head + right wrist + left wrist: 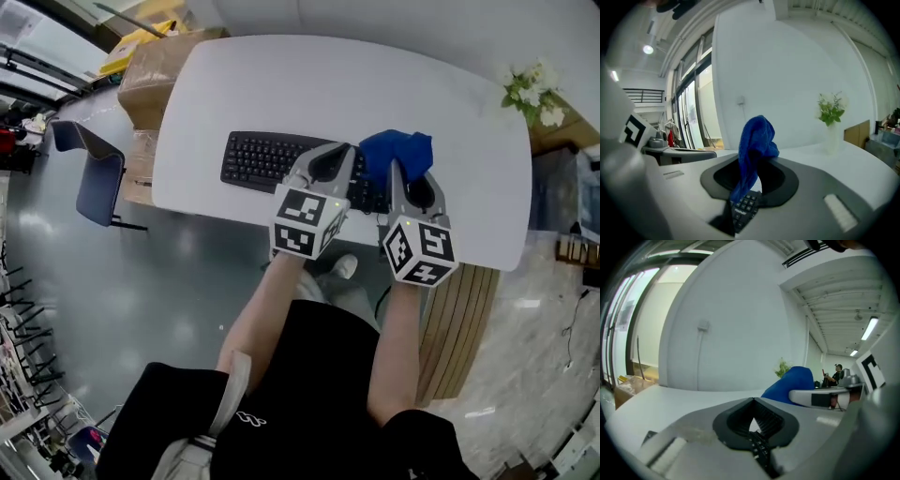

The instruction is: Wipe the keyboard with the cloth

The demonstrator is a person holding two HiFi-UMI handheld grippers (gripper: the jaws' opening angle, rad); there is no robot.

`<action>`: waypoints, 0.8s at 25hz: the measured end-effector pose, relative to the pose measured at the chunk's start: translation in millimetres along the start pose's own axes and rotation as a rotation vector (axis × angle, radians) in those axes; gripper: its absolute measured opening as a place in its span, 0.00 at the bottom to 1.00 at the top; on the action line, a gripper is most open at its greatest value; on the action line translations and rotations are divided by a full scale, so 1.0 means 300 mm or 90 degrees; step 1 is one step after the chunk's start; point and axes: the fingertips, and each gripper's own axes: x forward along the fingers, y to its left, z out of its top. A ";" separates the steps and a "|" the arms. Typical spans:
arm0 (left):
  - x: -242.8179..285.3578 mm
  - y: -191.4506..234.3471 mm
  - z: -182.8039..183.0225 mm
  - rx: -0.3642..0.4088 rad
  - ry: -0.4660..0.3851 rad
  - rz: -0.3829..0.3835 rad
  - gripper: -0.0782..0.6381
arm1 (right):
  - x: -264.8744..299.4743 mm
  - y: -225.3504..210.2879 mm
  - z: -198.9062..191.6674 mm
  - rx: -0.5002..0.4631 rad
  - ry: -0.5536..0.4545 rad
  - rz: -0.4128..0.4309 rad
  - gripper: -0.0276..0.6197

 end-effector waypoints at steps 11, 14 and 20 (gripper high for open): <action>-0.363 0.353 0.365 0.019 -0.194 0.130 0.10 | 0.120 0.457 0.277 -0.107 -0.101 0.104 0.18; -0.452 0.422 0.387 0.017 -0.223 0.143 0.10 | 0.123 0.562 0.301 -0.134 -0.118 0.113 0.18; -0.567 0.501 0.458 0.035 -0.264 0.154 0.10 | 0.129 0.682 0.379 -0.160 -0.150 0.114 0.18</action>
